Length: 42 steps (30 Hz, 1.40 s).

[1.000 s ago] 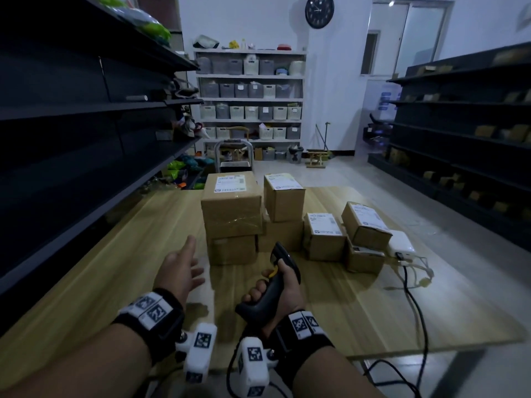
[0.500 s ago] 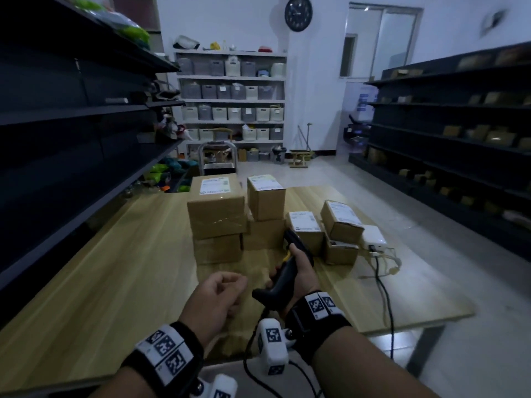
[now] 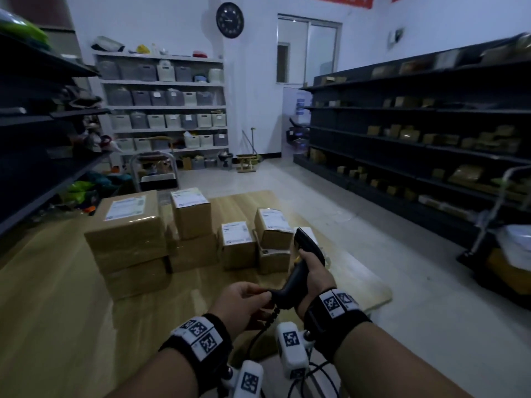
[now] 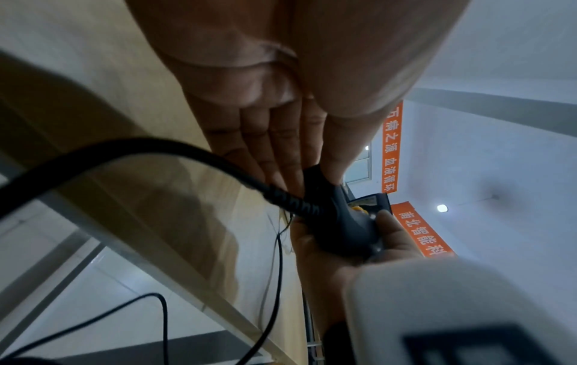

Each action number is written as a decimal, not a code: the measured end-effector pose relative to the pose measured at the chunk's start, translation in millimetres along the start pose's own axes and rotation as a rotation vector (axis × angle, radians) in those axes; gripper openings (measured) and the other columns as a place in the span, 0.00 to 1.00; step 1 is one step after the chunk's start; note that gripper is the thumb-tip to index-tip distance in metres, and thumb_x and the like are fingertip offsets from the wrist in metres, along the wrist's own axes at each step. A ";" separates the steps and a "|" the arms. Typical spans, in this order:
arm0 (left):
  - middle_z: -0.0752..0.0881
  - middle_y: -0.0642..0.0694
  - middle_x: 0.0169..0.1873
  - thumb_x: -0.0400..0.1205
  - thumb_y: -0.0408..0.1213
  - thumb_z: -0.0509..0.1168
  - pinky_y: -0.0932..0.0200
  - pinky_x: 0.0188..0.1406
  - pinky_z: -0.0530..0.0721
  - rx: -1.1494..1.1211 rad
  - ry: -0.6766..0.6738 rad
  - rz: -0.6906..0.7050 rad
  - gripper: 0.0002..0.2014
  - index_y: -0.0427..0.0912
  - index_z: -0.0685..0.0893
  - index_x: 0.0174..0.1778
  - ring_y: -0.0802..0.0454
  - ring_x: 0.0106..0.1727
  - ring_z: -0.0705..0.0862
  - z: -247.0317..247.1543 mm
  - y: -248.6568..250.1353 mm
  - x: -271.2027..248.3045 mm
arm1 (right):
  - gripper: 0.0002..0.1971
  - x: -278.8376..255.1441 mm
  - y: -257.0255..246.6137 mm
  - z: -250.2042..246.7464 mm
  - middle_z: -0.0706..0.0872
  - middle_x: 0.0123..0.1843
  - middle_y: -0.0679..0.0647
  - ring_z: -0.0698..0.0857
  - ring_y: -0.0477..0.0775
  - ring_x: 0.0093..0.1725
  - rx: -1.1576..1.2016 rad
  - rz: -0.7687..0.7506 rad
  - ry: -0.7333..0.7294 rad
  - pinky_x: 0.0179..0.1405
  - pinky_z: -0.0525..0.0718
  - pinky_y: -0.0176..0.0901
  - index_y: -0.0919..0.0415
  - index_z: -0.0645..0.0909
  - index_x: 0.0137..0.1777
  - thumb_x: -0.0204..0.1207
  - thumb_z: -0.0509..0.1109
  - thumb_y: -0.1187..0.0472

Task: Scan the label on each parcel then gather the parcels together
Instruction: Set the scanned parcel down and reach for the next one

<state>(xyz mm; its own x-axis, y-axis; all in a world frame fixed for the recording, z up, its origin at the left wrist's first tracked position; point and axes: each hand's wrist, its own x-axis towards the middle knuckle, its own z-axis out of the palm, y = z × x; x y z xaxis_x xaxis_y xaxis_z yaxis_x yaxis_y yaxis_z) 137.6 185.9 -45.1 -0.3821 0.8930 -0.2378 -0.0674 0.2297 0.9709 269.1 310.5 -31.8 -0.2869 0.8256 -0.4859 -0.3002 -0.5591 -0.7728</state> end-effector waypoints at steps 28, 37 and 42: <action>0.91 0.31 0.38 0.92 0.34 0.68 0.53 0.29 0.94 -0.691 0.058 -0.066 0.11 0.31 0.83 0.66 0.39 0.34 0.92 25.1 -21.0 42.3 | 0.23 46.2 -85.1 -92.6 0.88 0.39 0.58 0.87 0.59 0.38 -0.983 -0.175 0.304 0.41 0.84 0.46 0.64 0.84 0.51 0.70 0.87 0.46; 0.90 0.31 0.40 0.93 0.34 0.68 0.53 0.30 0.94 -0.708 0.045 -0.045 0.11 0.31 0.83 0.67 0.39 0.38 0.90 24.9 -20.4 36.3 | 0.19 34.1 -92.1 -98.0 0.91 0.42 0.61 0.91 0.63 0.42 -1.019 -0.197 0.299 0.43 0.88 0.50 0.61 0.84 0.41 0.71 0.84 0.46; 0.90 0.31 0.40 0.93 0.33 0.67 0.52 0.30 0.93 -0.699 0.032 -0.052 0.11 0.31 0.82 0.68 0.37 0.40 0.89 24.1 -17.9 32.1 | 0.17 23.0 -97.6 -92.4 0.91 0.38 0.61 0.90 0.65 0.41 -0.929 -0.259 0.341 0.47 0.88 0.53 0.66 0.90 0.44 0.72 0.81 0.50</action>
<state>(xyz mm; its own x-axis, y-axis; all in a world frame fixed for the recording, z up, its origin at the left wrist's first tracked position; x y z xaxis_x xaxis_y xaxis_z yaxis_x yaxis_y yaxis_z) 148.7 219.8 -70.7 -0.3887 0.8731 -0.2943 -0.6592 -0.0404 0.7509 375.9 391.1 -5.3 0.0048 0.9714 -0.2373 0.5491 -0.2009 -0.8113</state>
